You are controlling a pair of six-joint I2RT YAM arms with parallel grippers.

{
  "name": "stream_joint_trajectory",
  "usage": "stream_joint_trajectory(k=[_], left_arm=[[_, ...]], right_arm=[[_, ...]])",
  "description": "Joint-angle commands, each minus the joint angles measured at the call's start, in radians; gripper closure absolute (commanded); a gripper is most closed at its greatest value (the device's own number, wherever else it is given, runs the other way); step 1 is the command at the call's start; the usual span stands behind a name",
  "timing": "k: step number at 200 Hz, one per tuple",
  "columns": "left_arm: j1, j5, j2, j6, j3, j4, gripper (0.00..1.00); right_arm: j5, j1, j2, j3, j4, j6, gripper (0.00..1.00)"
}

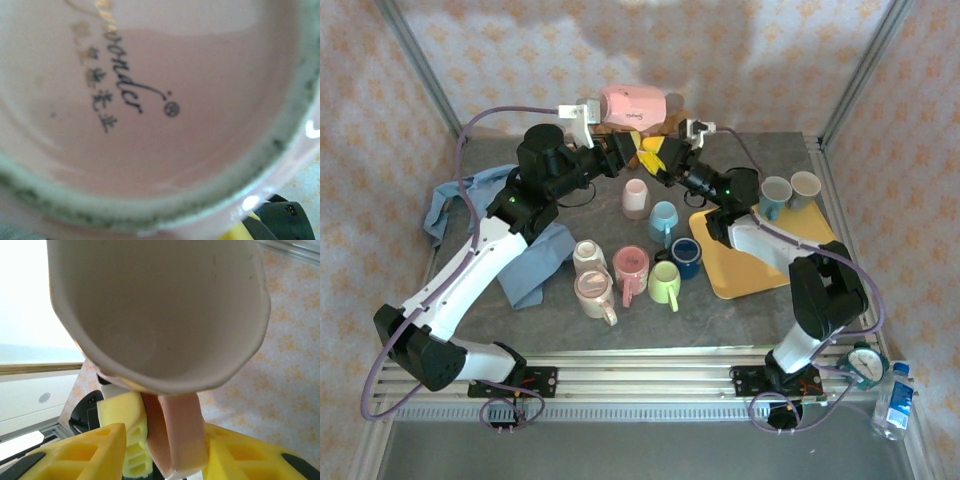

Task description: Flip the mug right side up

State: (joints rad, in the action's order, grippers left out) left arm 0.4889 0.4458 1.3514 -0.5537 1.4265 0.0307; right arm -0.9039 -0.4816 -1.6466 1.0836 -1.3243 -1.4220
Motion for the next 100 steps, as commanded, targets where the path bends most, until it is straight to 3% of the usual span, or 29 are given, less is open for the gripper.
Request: stream_joint_trajectory(k=[1,58,100], left_arm=[[-0.005,0.021,-0.018,0.0,0.031,-0.136,1.0],[-0.006,0.018,-0.033,-0.008,0.0,-0.149,1.0],[-0.006,-0.018,-0.06,0.014,-0.04,-0.107,1.0]], right_arm=[[0.049,-0.002,-0.004,0.051,-0.078,-0.003,0.6],[0.087,-0.005,0.004,0.065,-0.078,-0.009,0.74],[0.105,-0.005,0.032,0.058,-0.038,0.045,0.92]])
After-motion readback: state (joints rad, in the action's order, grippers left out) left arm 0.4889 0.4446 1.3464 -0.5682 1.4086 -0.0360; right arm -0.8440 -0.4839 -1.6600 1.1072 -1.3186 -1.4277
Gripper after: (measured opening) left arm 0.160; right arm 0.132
